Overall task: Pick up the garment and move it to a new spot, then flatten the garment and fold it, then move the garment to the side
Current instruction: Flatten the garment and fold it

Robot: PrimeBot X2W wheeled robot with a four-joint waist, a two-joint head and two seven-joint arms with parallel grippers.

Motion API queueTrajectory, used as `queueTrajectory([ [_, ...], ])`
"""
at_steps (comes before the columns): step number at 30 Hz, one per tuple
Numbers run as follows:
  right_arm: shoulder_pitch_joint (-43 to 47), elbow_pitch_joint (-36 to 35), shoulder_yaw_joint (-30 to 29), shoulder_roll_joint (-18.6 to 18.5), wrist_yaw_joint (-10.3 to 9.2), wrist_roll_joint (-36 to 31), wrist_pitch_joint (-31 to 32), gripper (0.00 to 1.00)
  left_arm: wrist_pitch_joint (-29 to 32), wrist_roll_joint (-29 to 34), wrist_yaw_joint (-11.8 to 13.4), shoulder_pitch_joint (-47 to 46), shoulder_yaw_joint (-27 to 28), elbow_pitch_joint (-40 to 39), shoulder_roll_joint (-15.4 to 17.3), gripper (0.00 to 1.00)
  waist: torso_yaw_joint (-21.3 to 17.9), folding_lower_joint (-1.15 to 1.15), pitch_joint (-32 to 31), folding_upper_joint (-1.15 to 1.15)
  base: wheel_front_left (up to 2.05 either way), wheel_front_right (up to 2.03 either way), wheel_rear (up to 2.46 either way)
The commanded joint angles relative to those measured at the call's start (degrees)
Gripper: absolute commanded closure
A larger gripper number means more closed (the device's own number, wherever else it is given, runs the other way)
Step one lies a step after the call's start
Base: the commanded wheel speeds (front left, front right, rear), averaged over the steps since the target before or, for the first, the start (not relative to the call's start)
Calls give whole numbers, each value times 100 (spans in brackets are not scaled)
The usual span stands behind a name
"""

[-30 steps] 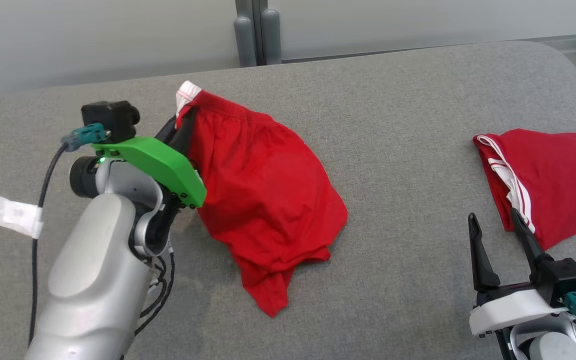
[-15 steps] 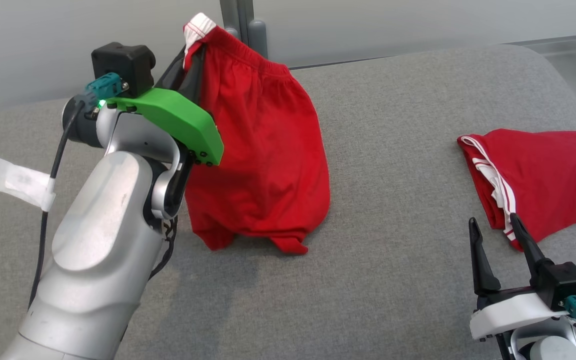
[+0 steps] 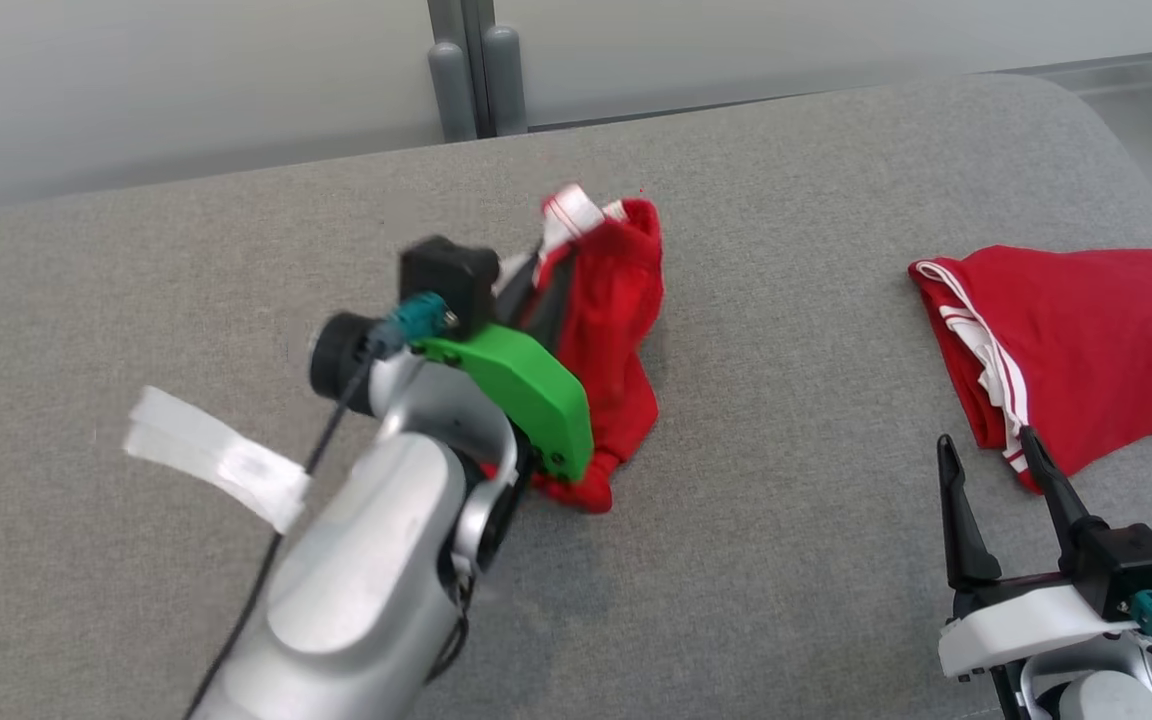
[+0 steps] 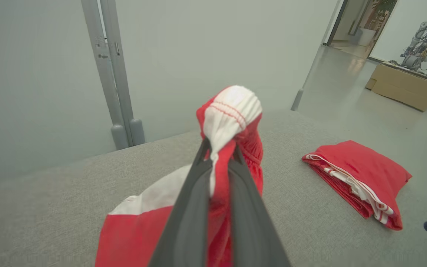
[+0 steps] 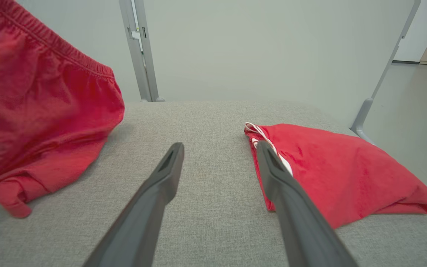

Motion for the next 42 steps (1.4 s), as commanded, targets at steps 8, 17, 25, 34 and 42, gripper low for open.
queueTrajectory([
  [8, -221, 17, 57, -3, -9, 27, -16, 0, -176, -321, -215, 740, -1054, 540, -217, 100, -118, 0, 312, 0, 0, 0, 0],
  [17, -385, 60, 129, -3, -9, 41, -17, 0, -616, -1206, -356, 654, -2170, 915, -224, 100, -308, 0, 590, 0, 0, 0, 0],
  [25, -472, 104, 236, -4, -9, 35, -16, 0, -1141, -1680, -328, 512, -2943, 1283, -226, 100, -489, 0, 705, 0, 0, 0, 0],
  [34, -506, 111, 230, -3, -9, 36, -16, 0, -1652, -2188, -259, 312, -3543, 1521, -226, 99, -573, 0, 852, 0, 0, 0, 0],
  [42, -562, 135, 238, -4, -9, 73, -16, 0, -1884, -2495, -249, 220, -3735, 1538, -226, 0, -610, 0, 899, 0, 0, 0, 0],
])
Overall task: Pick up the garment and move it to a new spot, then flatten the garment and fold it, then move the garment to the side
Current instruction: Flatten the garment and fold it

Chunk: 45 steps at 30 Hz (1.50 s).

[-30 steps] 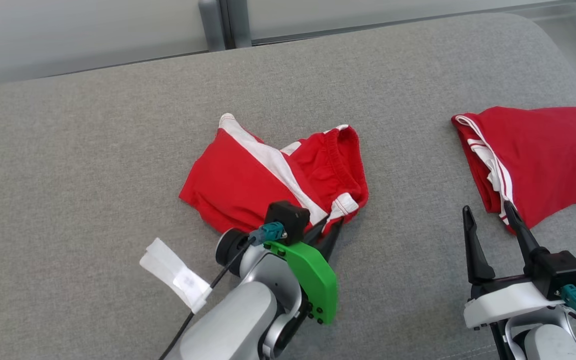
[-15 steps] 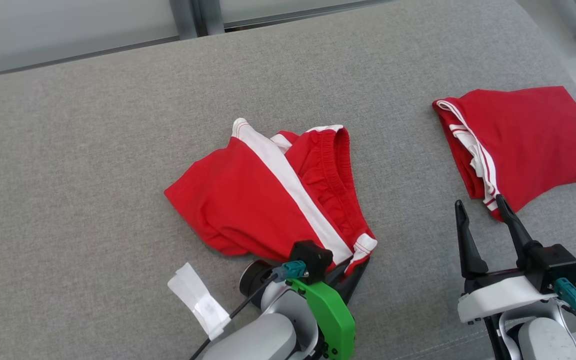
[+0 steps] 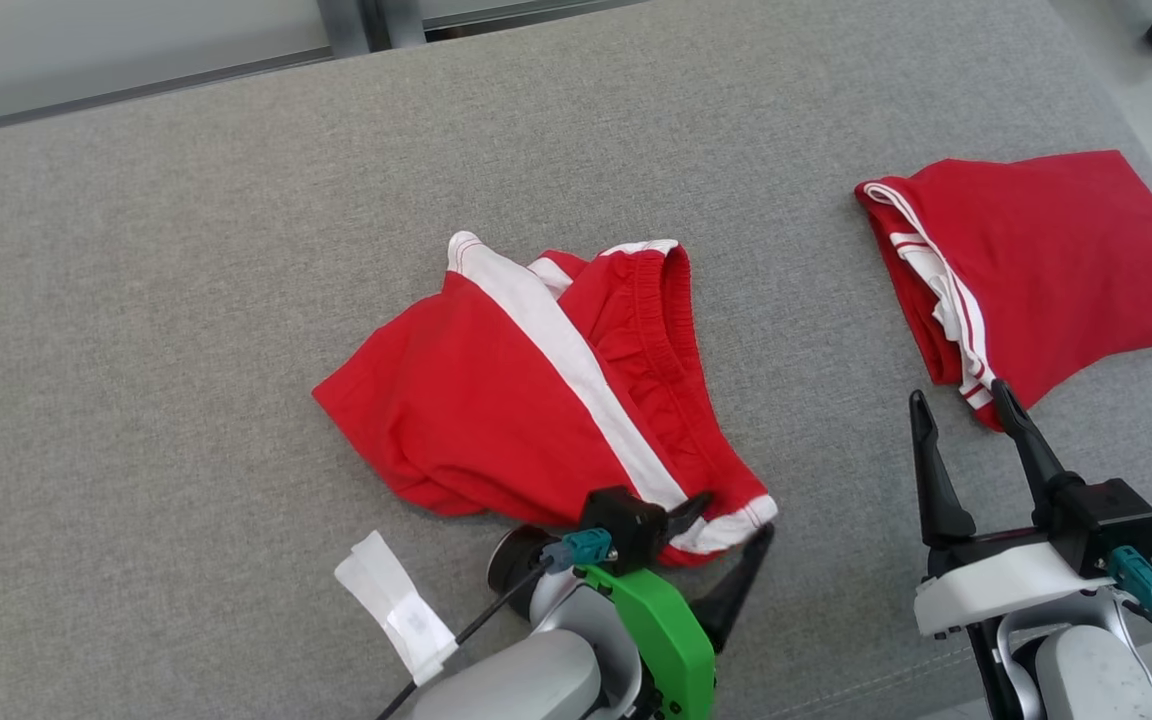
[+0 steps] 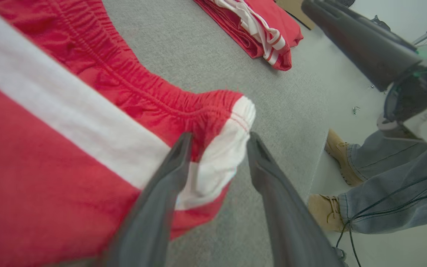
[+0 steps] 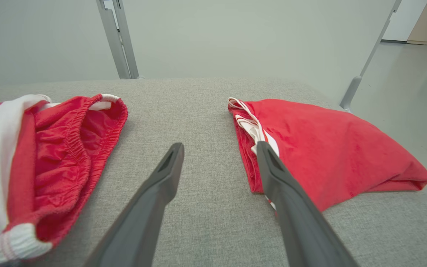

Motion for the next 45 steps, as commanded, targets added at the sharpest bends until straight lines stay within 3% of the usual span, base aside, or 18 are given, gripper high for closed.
queueTrajectory([
  [1, -64, 6, -2, -5, -9, 30, -16, 0, -29, -77, -61, -44, -12, -36, 9, 0, -2, 0, 3, 0, 0, 0, 0],
  [5, -73, 20, -46, -5, -9, 17, -16, 0, -34, -316, -338, 38, -93, -231, 12, 0, 13, 0, 1, 0, 0, 0, 0],
  [9, -104, 15, -77, -5, -9, 34, -16, 0, -66, -504, -421, 38, -120, -355, 14, 0, 48, 0, 4, 0, 0, 0, 0],
  [18, -21, -30, -156, -4, -9, 56, -16, 0, -81, -712, 62, -820, 339, -262, 72, 0, 160, 0, -46, 0, 0, 0, 0],
  [24, -87, -58, -124, -5, -9, 99, -16, 0, 637, -722, 422, -1668, 605, 21, 601, 0, 146, 0, 46, 0, 0, 0, 0],
  [28, -162, -52, -81, -5, -9, 120, -16, 0, 1331, -921, 521, -2155, 772, 387, 888, 0, 82, 0, 174, 0, 0, 0, 0],
  [36, -305, 16, 123, -6, -9, 194, -16, 0, 2392, -1041, 223, -2791, 641, 1443, 1052, 0, -222, 0, 421, 0, 0, 0, 0],
  [45, -249, 50, 107, -4, -9, 216, -16, 0, 2785, -1107, -49, -2956, 567, 2174, 948, 0, -348, 0, 459, 0, 0, 0, 0],
])
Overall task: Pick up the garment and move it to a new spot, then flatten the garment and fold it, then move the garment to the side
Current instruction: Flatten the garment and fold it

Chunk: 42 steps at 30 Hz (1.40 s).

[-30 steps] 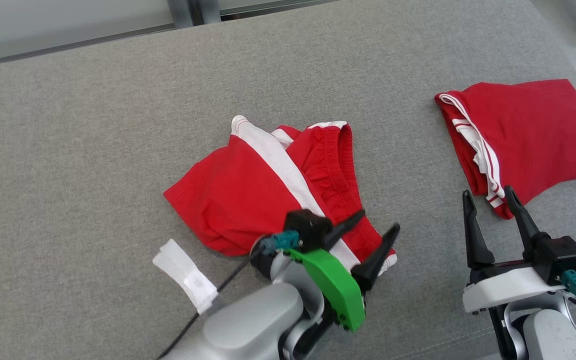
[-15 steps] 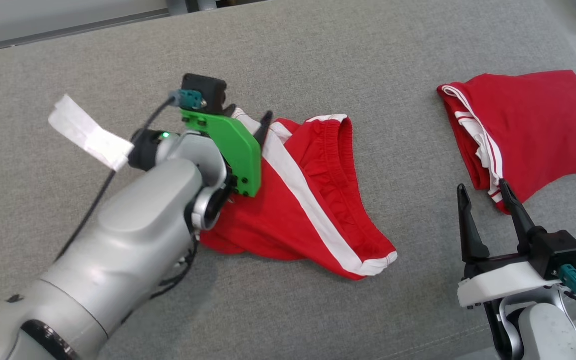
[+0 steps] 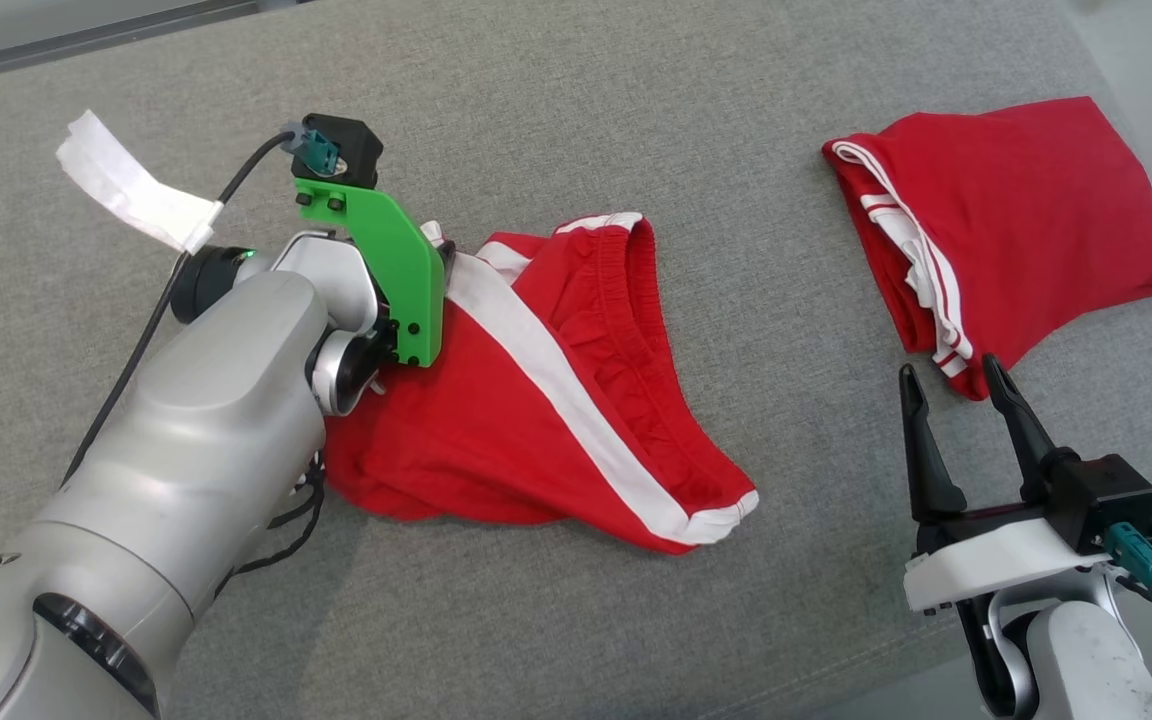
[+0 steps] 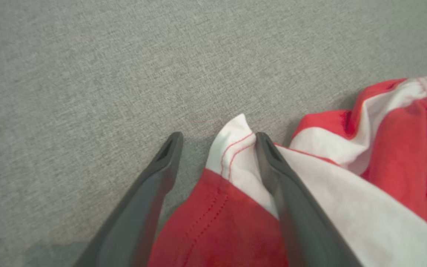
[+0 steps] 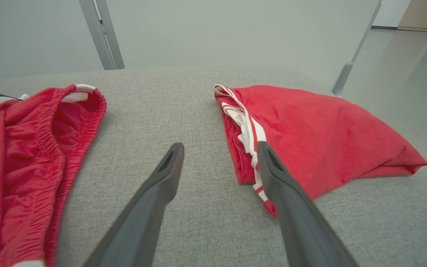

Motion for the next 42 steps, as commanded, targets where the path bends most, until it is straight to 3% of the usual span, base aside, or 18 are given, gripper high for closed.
queueTrajectory([
  [1, -2, 7, -2, -3, -9, 29, -16, 0, 75, -79, -69, 0, -3, 101, -13, 0, -14, 0, 2, 0, 0, 0, 0],
  [4, -13, 22, -22, -3, -9, 31, -16, 0, 226, -78, -179, 92, -94, 275, -78, 0, -7, 0, -13, 0, 0, 0, 0],
  [5, -24, 25, -28, -3, -9, 28, -16, 0, 226, -74, -220, 105, -112, 315, -103, 25, 0, 0, -14, 0, 0, 0, 0],
  [6, -37, 27, -36, -3, -9, 22, -16, 0, 219, -70, -243, 110, -124, 353, -128, 67, 11, 0, -17, 0, 0, 0, 0],
  [7, -47, 27, -50, -3, -9, 16, -16, 0, 208, -71, -284, 111, -131, 386, -155, 100, 26, 0, -20, 0, 0, 0, 0],
  [15, -5, 7, -126, -3, -9, -37, -16, 0, -145, -23, -583, 68, -119, 458, -362, 100, 213, 0, -94, 0, 0, 0, 0],
  [19, 123, -18, -212, -5, -9, -61, -16, 0, -1166, -46, -462, -15, 191, 261, -361, 100, 361, 0, -266, 0, 0, 0, 0],
  [22, 258, -38, -333, -6, -9, -120, -16, 0, -1766, -148, -404, 239, 470, -110, -179, 100, 507, 0, -436, 0, 0, 0, 0],
  [26, 463, -93, -493, -4, -9, -211, -16, 0, -2512, -341, -19, 901, 831, -1035, 356, 100, 729, 0, -665, 0, 0, 0, 0],
  [32, 672, -191, -593, -6, -9, -306, -16, 0, -2926, -737, 1060, 2879, 1315, -3246, 1444, 100, 1105, 0, -778, 0, 0, 0, 0],
  [37, 697, -221, -625, -7, -9, -358, -16, 0, -2993, -1036, 1579, 4192, 1662, -4482, 1847, 100, 1311, 0, -779, 0, 0, 0, 0],
  [42, 691, -235, -628, -27, -9, -399, -16, 0, -3013, -1012, 1931, 5187, 1936, -5279, 1957, 100, 1536, 0, -761, 0, 0, 0, 0],
])
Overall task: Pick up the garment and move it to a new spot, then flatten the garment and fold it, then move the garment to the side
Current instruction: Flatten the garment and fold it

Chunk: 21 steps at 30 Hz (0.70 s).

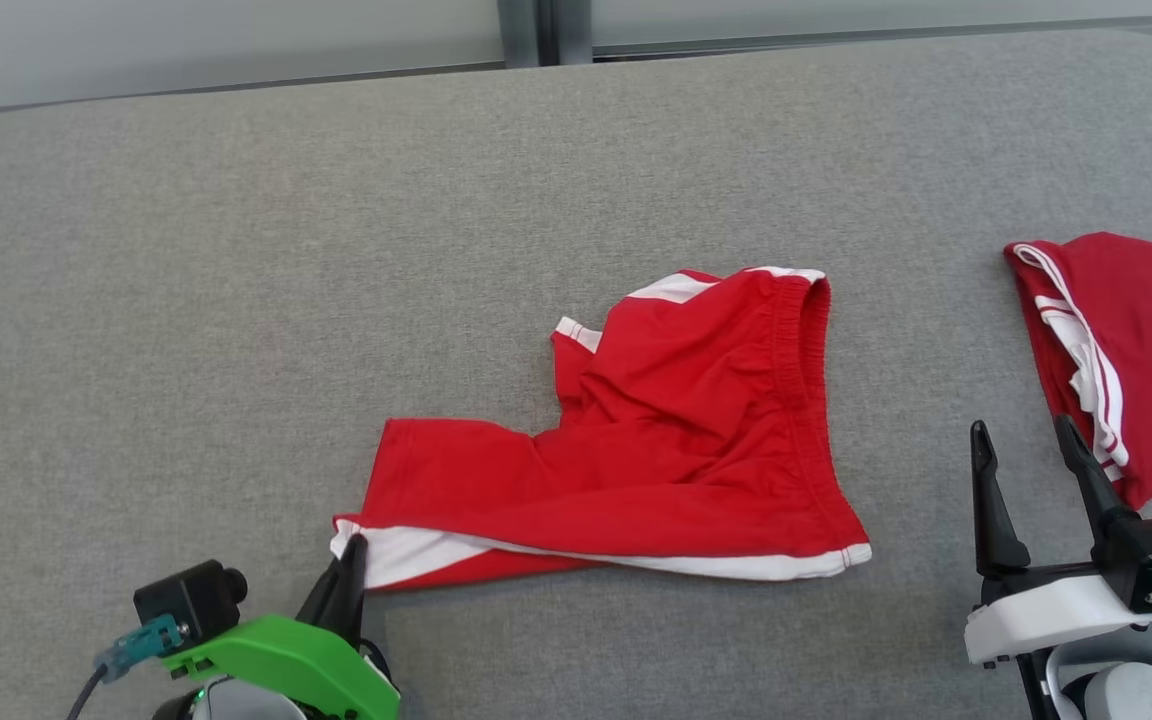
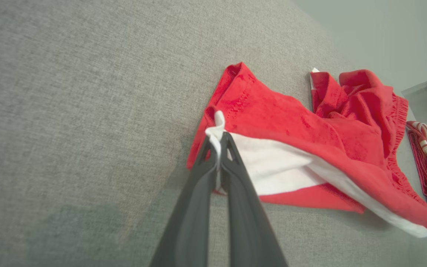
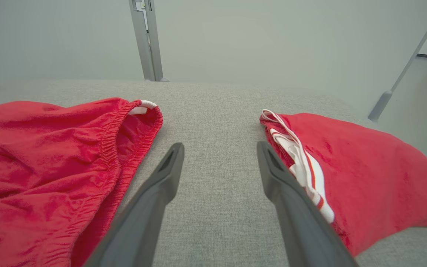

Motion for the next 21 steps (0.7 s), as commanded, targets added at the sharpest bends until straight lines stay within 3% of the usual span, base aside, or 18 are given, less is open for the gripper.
queueTrajectory([
  [1, 34, -18, -7, -24, -9, -14, -16, 0, -24, 25, 37, 85, 35, -62, 40, 100, 145, 0, -9, 0, 0, 0, 0],
  [10, 32, 28, 49, -66, -9, -14, -16, 0, 145, 66, 92, 552, -208, -328, 188, 100, 225, 0, -86, 0, 0, 0, 0],
  [12, 43, 35, 65, -71, -9, -4, -16, 0, 138, 14, 85, 581, -180, -316, 168, 63, 214, 0, -95, 0, 0, 0, 0],
  [13, 40, 38, 73, -71, -9, -2, -16, 0, 128, 0, 77, 594, -161, -308, 157, 51, 203, 0, -97, 0, 0, 0, 0],
  [14, 35, 44, 78, -70, -9, -1, -16, 0, 132, -6, 77, 606, -162, -299, 161, 23, 189, 0, -104, 0, 0, 0, 0],
  [15, 36, 41, 82, -69, -9, 3, -16, 0, 136, -13, 73, 615, -162, -296, 165, 9, 175, 0, -109, 0, 0, 0, 0],
  [16, 39, 36, 82, -68, -9, 7, -16, 0, 136, -21, 72, 631, -155, -292, 170, 0, 162, 0, -111, 0, 0, 0, 0],
  [21, 99, 10, 24, -94, -9, 16, -16, 0, 153, -46, 108, 752, -148, -280, 306, 0, 124, 0, -150, 0, 0, 0, 0],
])
